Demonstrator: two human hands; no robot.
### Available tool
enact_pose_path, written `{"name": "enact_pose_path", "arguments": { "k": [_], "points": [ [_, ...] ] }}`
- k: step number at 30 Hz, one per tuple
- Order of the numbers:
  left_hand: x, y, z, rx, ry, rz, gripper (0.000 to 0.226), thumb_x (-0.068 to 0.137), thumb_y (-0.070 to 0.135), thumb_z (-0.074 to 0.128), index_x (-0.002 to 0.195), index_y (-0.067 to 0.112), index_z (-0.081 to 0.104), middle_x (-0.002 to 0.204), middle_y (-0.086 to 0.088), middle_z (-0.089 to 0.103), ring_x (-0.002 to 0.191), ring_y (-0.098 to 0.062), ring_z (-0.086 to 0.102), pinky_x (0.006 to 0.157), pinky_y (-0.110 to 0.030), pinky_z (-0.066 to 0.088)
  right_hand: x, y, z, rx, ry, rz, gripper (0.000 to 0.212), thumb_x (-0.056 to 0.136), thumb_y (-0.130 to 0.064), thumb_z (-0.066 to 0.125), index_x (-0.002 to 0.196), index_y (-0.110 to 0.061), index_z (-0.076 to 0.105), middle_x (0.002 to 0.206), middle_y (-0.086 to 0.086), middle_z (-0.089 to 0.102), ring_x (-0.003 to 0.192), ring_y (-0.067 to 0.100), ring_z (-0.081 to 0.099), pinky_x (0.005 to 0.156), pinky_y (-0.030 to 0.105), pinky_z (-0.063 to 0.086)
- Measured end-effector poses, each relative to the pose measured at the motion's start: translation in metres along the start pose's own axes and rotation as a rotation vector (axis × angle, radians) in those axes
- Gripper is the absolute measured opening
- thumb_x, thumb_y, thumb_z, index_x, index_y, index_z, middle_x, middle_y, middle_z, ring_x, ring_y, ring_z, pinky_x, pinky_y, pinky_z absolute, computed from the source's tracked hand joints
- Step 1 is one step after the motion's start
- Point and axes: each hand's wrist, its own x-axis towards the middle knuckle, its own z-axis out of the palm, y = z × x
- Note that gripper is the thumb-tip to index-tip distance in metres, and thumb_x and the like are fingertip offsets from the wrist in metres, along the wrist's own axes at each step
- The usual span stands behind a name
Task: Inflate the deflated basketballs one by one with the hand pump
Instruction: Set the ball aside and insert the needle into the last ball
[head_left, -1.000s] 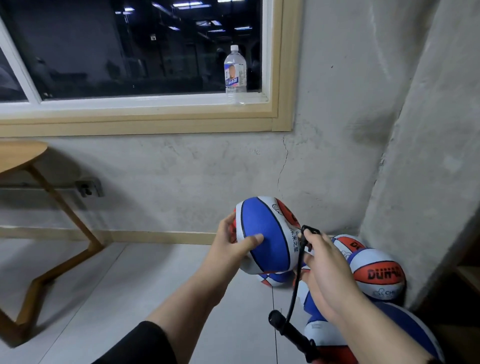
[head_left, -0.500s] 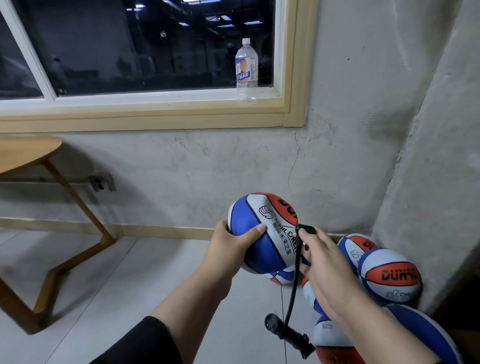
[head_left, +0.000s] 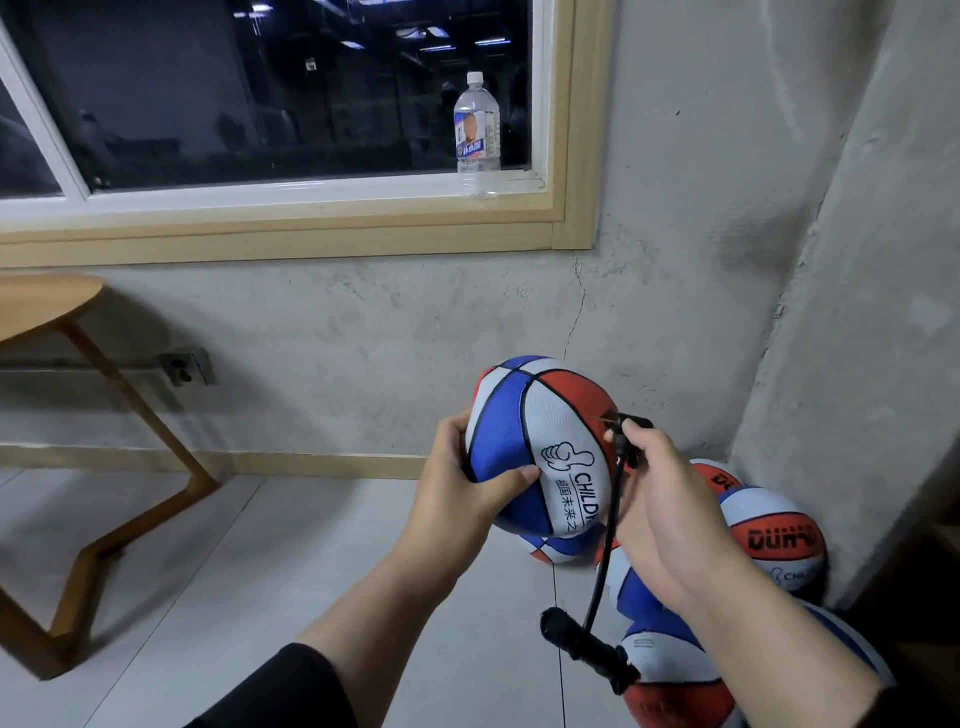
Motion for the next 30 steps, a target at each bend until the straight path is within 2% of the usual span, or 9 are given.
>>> {"name": "enact_pose_path", "arguments": {
  "k": [3, 7, 12, 14, 19, 22, 25, 27, 30],
  "points": [
    [0.001, 0.001, 0.006, -0.113, -0.016, 0.011, 0.062, 0.073, 0.044, 0.088, 0.123, 0.036, 0.052, 0.148, 0.009, 0.053, 0.128, -0.01, 0.061, 0.095, -0.031, 0.057, 0.001, -0.004, -0.009, 0.032, -0.009, 0.015, 0.047, 0.102, -0.031, 0.049, 0.13, 0.005, 0.056, 0.13, 0.024, 0.067, 0.122, 0.04, 0.064, 0.106, 0.061, 0.048],
    [0.002, 0.006, 0.008, -0.233, 0.055, -0.083, 0.063, 0.065, 0.076, 0.068, 0.104, 0.029, 0.056, 0.121, 0.003, 0.068, 0.111, -0.019, 0.064, 0.095, -0.041, 0.049, 0.004, -0.004, -0.016, 0.009, -0.053, -0.019, 0.023, 0.103, -0.03, 0.045, 0.104, -0.012, 0.059, 0.102, 0.014, 0.07, 0.091, 0.025, 0.07, 0.077, 0.044, 0.057],
    [0.005, 0.007, 0.006, -0.259, 0.042, -0.215, 0.104, 0.052, 0.068, 0.084, 0.141, 0.038, 0.041, 0.137, 0.011, 0.065, 0.119, -0.016, 0.069, 0.102, -0.048, 0.057, 0.002, -0.002, -0.013, -0.053, -0.033, -0.023, 0.034, 0.1, -0.032, 0.05, 0.112, -0.003, 0.062, 0.119, 0.03, 0.067, 0.108, 0.037, 0.069, 0.103, 0.061, 0.048],
    [0.003, 0.01, 0.004, -0.226, -0.007, -0.245, 0.119, 0.049, 0.066, 0.087, 0.152, 0.047, 0.03, 0.142, 0.013, 0.06, 0.12, -0.017, 0.068, 0.097, -0.049, 0.059, 0.0, -0.003, -0.01, -0.094, -0.021, -0.008, 0.044, 0.096, -0.038, 0.054, 0.119, -0.001, 0.062, 0.125, 0.03, 0.065, 0.117, 0.045, 0.066, 0.1, 0.067, 0.046],
    [0.003, 0.009, 0.0, -0.185, 0.026, -0.188, 0.14, 0.047, 0.05, 0.096, 0.161, 0.047, 0.015, 0.139, 0.017, 0.058, 0.118, -0.01, 0.068, 0.098, -0.04, 0.059, 0.006, -0.001, -0.013, -0.097, -0.035, -0.018, 0.045, 0.094, -0.037, 0.056, 0.118, 0.001, 0.062, 0.122, 0.026, 0.069, 0.114, 0.041, 0.068, 0.102, 0.059, 0.05],
    [0.005, 0.006, -0.001, -0.099, 0.015, -0.11, 0.139, 0.061, 0.033, 0.098, 0.162, 0.048, 0.004, 0.139, 0.023, 0.053, 0.12, 0.0, 0.063, 0.091, -0.023, 0.056, 0.009, 0.0, -0.013, -0.113, -0.068, -0.038, 0.029, 0.1, -0.034, 0.052, 0.103, -0.009, 0.065, 0.102, 0.016, 0.07, 0.095, 0.029, 0.069, 0.082, 0.048, 0.054],
    [0.005, 0.003, -0.001, -0.043, -0.035, -0.069, 0.14, 0.067, 0.024, 0.098, 0.162, 0.05, -0.002, 0.149, 0.019, 0.049, 0.126, 0.003, 0.059, 0.09, -0.018, 0.056, 0.01, 0.001, -0.013, -0.041, -0.049, -0.011, 0.022, 0.099, -0.031, 0.055, 0.101, -0.011, 0.063, 0.101, 0.014, 0.067, 0.097, 0.029, 0.067, 0.095, 0.053, 0.054],
    [0.003, 0.005, -0.001, -0.071, -0.086, -0.079, 0.14, 0.068, 0.026, 0.098, 0.162, 0.047, -0.003, 0.14, 0.03, 0.055, 0.121, 0.009, 0.059, 0.09, -0.017, 0.055, 0.01, 0.001, -0.014, -0.011, -0.029, -0.003, 0.021, 0.095, -0.032, 0.059, 0.1, -0.012, 0.063, 0.102, 0.013, 0.065, 0.098, 0.029, 0.065, 0.098, 0.053, 0.052],
    [0.003, 0.013, 0.0, -0.161, -0.055, -0.164, 0.108, 0.065, 0.06, 0.084, 0.157, 0.035, 0.033, 0.116, 0.042, 0.061, 0.109, 0.017, 0.06, 0.101, -0.032, 0.054, 0.012, 0.001, -0.018, 0.008, 0.014, -0.035, 0.024, 0.083, -0.035, 0.063, 0.095, -0.014, 0.064, 0.101, 0.009, 0.062, 0.097, 0.026, 0.062, 0.09, 0.048, 0.051]
  ]
}}
